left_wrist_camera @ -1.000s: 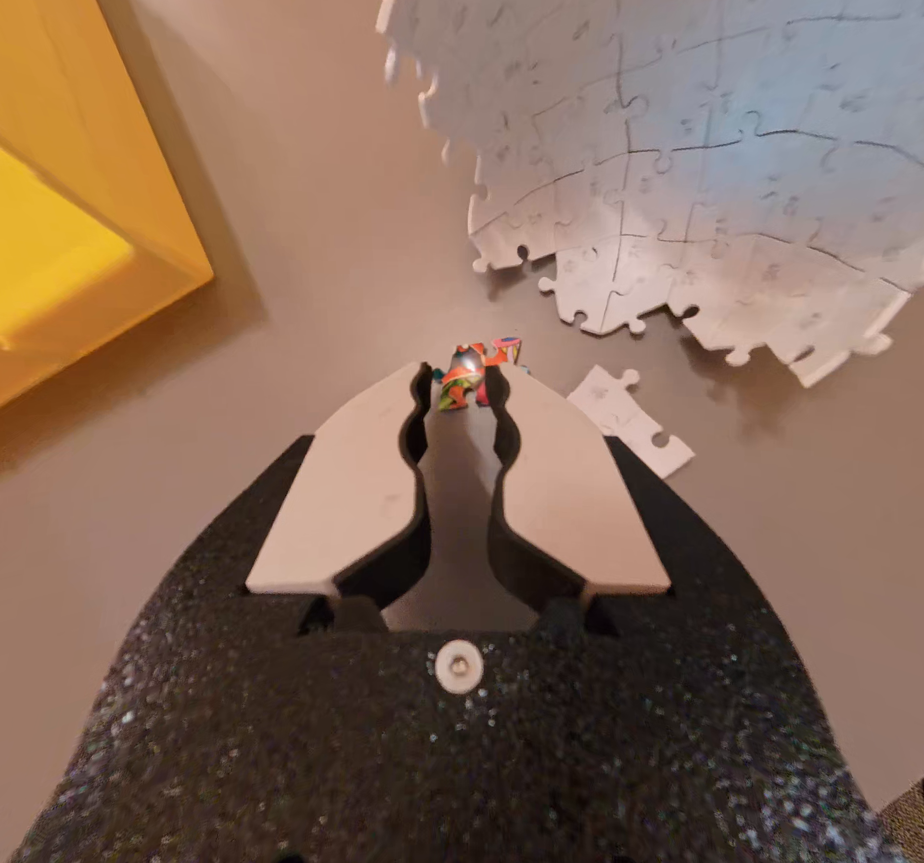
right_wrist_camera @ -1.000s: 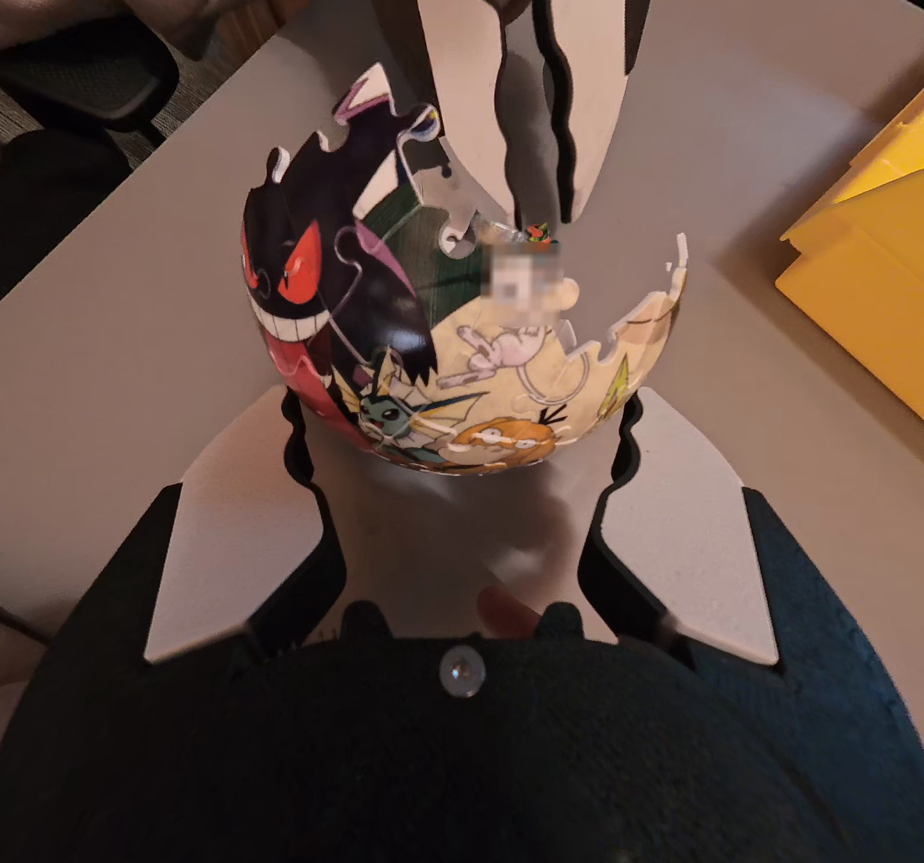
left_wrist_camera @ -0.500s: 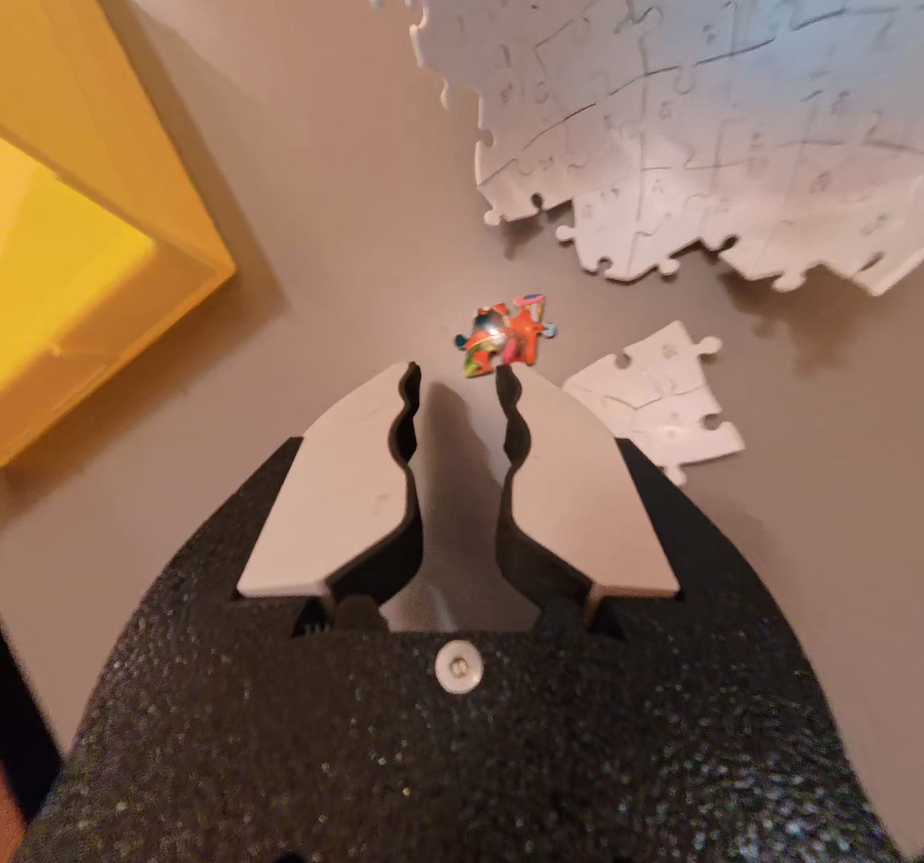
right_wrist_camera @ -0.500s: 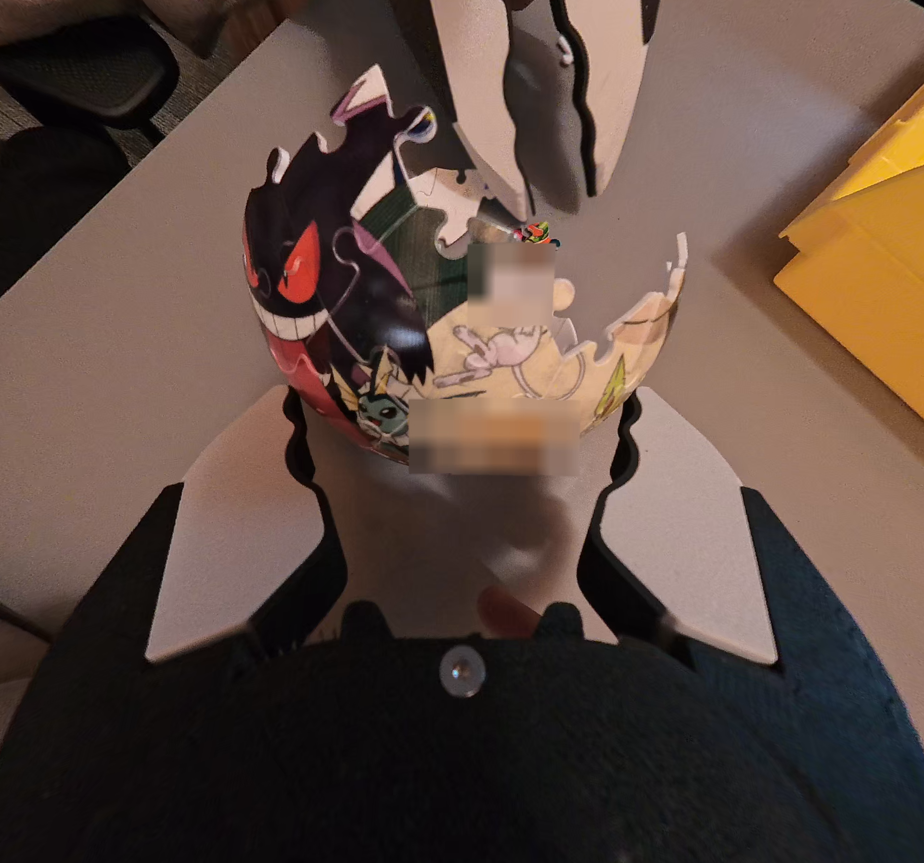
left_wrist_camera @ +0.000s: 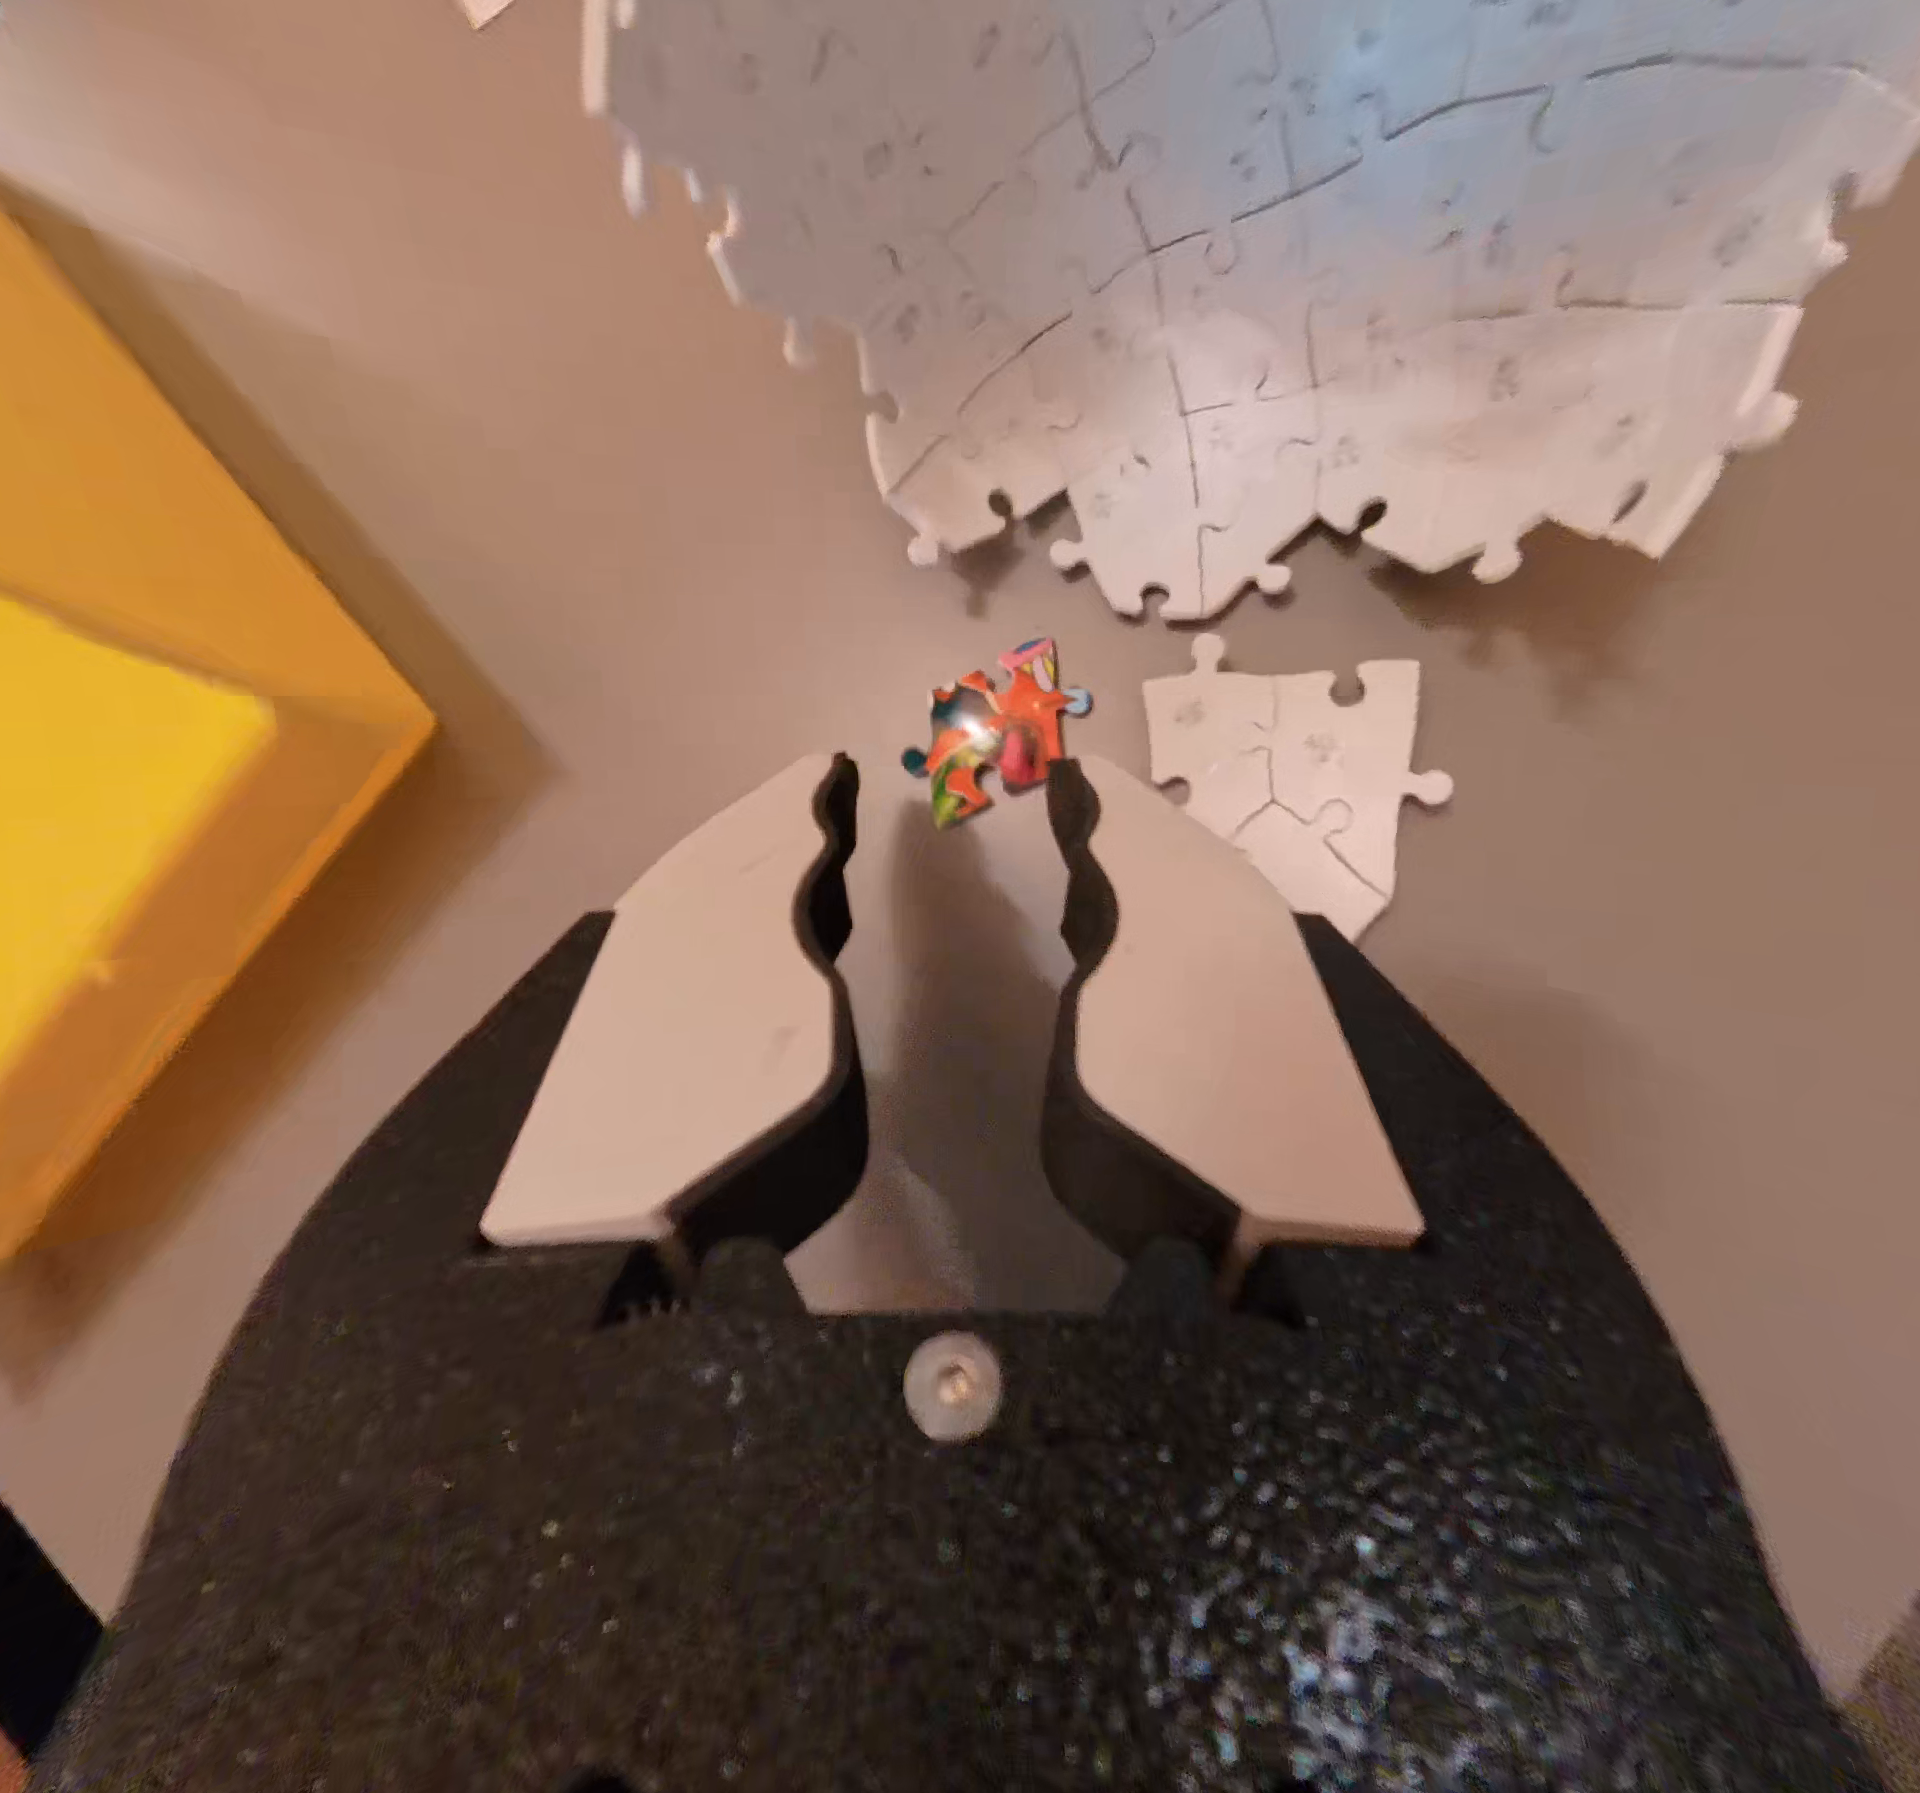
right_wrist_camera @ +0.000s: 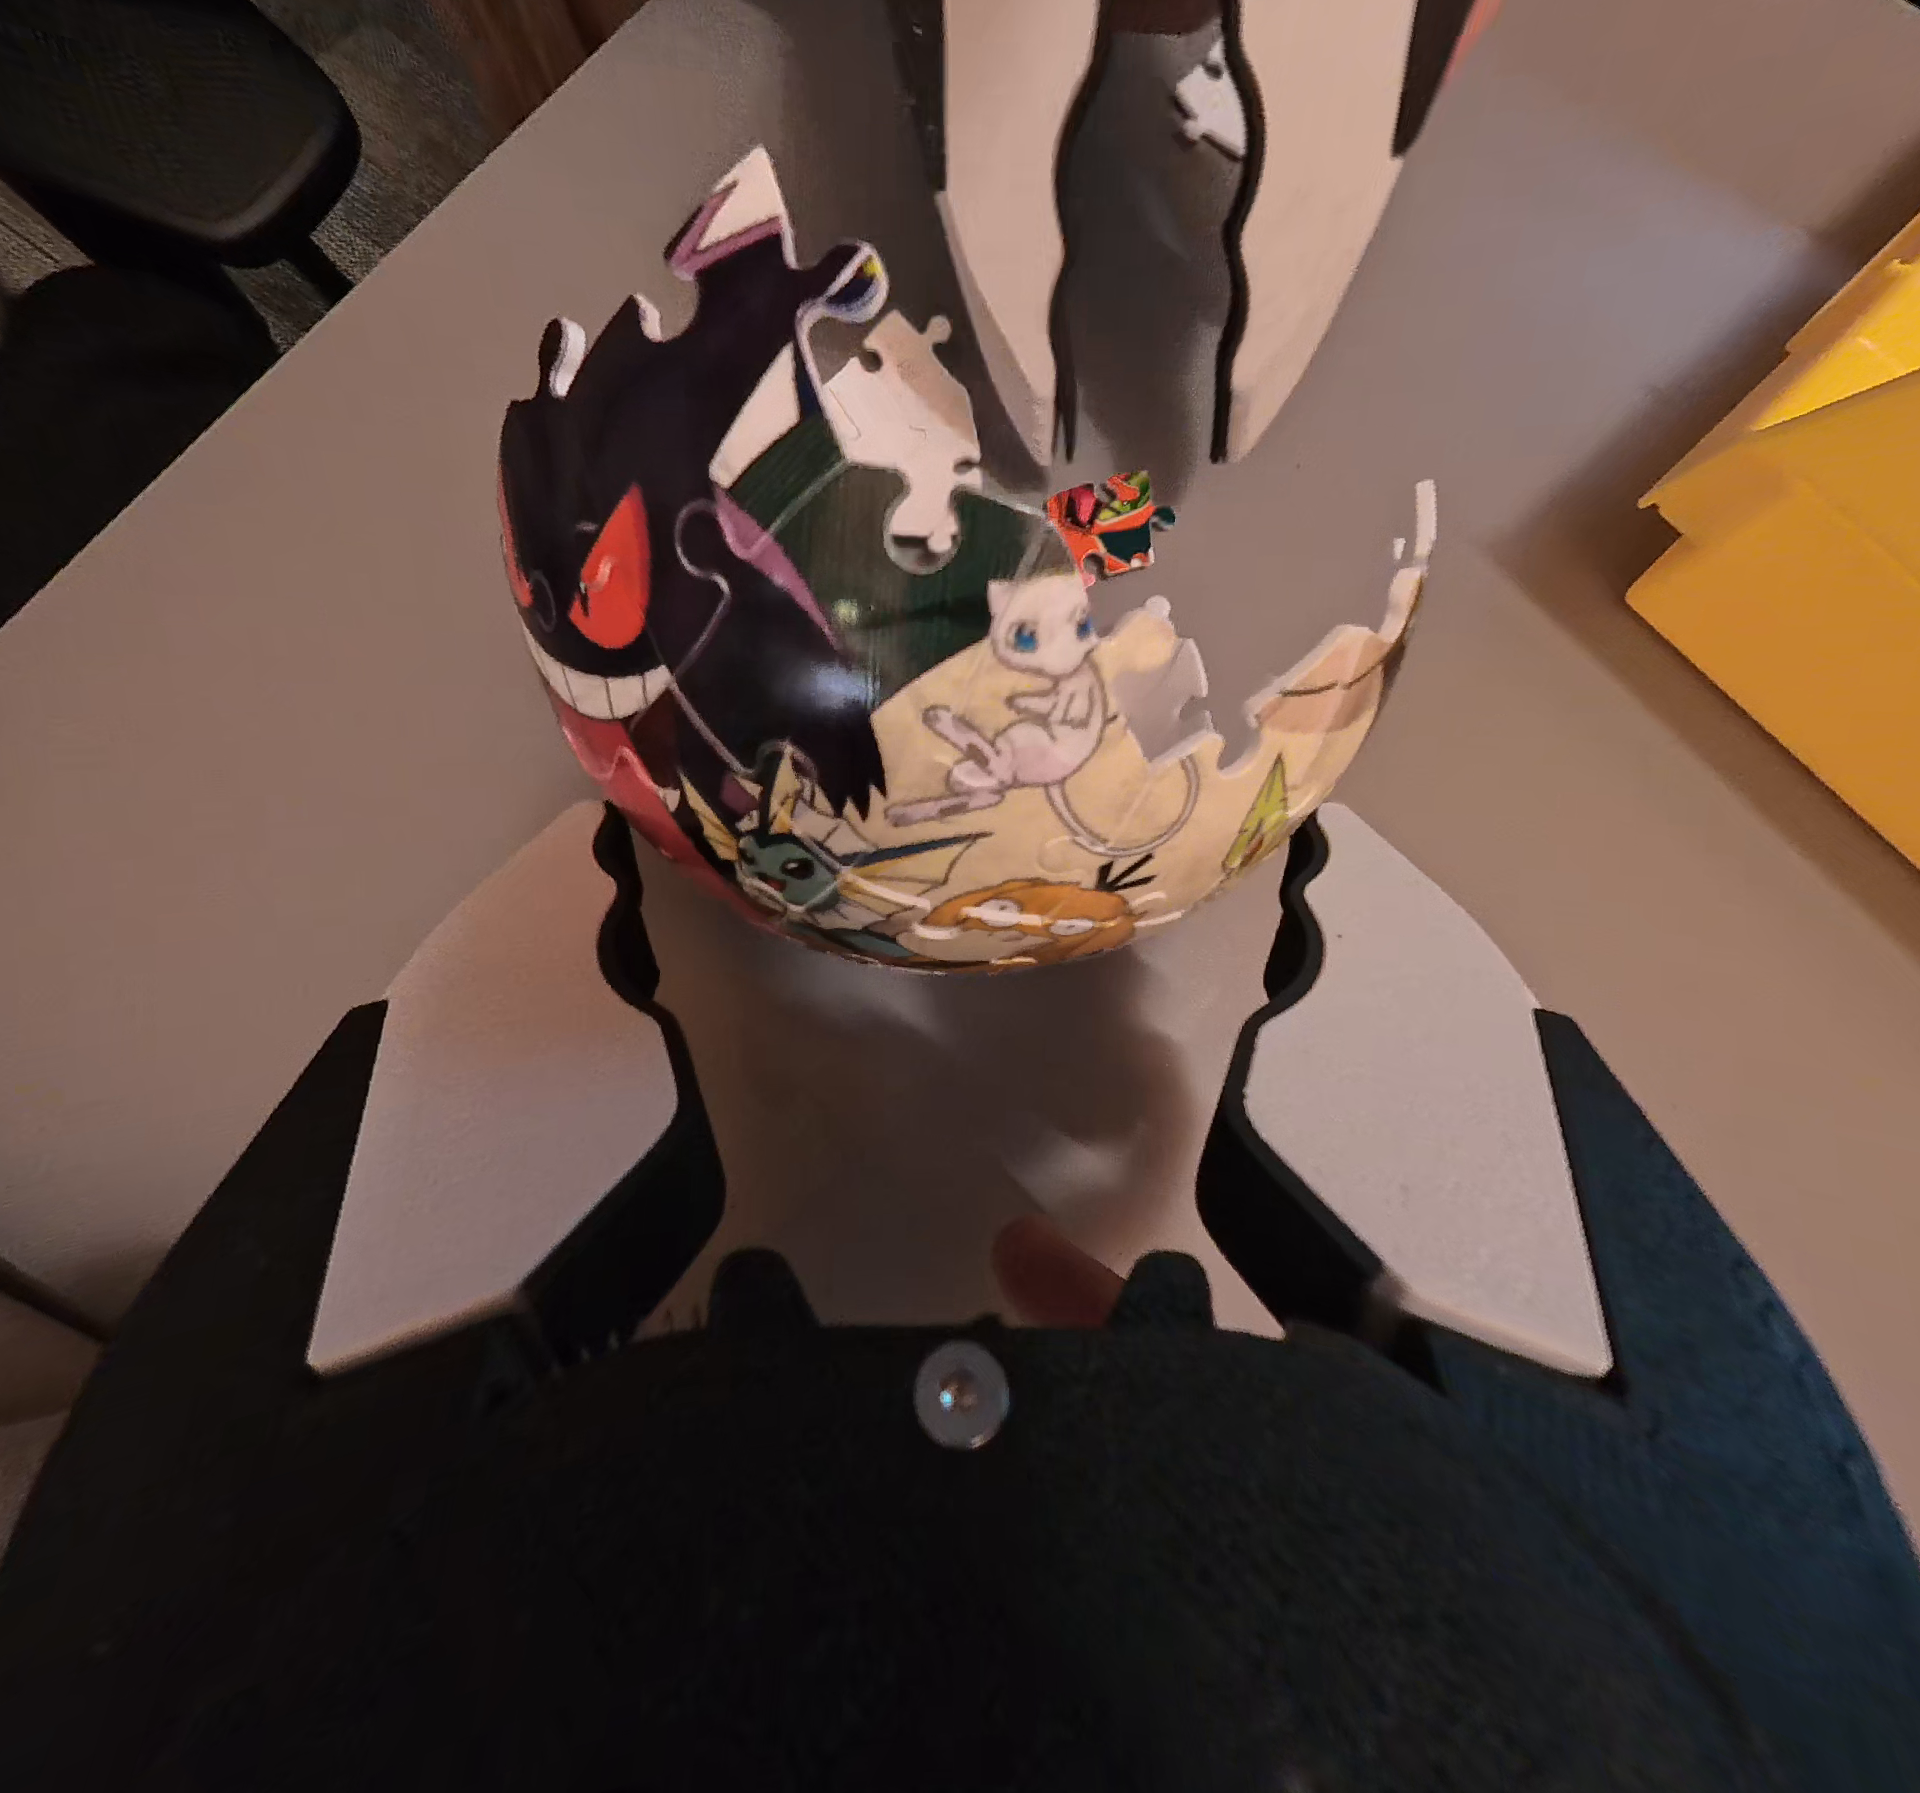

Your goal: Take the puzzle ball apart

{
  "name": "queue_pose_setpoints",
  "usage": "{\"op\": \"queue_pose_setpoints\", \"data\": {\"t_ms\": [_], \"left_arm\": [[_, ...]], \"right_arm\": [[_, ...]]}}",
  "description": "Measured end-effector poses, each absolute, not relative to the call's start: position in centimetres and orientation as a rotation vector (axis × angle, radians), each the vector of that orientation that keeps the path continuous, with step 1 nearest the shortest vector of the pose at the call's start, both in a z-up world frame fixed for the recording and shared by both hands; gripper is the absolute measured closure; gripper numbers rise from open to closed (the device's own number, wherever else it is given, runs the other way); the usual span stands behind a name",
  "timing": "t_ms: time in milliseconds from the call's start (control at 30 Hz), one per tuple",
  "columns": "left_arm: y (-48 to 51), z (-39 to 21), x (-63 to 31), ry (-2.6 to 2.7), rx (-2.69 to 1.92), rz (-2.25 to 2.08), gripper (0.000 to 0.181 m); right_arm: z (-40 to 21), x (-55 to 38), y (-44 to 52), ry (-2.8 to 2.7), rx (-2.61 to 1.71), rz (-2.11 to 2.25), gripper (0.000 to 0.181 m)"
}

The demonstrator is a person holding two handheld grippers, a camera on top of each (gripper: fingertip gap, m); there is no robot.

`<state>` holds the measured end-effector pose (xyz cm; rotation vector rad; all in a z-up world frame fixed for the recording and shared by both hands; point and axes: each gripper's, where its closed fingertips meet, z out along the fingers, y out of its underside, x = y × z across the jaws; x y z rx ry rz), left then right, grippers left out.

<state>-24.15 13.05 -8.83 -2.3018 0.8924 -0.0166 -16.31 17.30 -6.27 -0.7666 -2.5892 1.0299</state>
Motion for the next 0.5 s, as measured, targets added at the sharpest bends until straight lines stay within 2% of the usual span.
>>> {"op": "queue_pose_setpoints", "data": {"t_ms": [67,167,233,333,500], "left_arm": [[13.3,-9.5,-24.2,1.039,-2.297,-0.063,0.148],[13.9,-10.2,-23.9,1.187,-2.284,-0.111,0.140],[13.7,-10.4,-23.5,1.255,-2.289,-0.176,0.145],[13.6,-10.6,-23.1,1.194,-2.339,-0.254,0.157],[13.4,-10.5,-23.1,0.923,-2.372,-0.158,0.160]], "right_arm": [[-6.3,-16.3,17.2,-2.592,-0.763,1.025,0.064],[-6.4,-16.4,17.2,-2.596,-0.766,1.019,0.065],[-6.6,-16.4,17.3,-2.598,-0.772,1.015,0.065],[-6.6,-16.6,17.4,-2.585,-0.778,1.012,0.065],[-6.2,-16.9,17.5,-2.550,-0.781,1.037,0.067]]}}
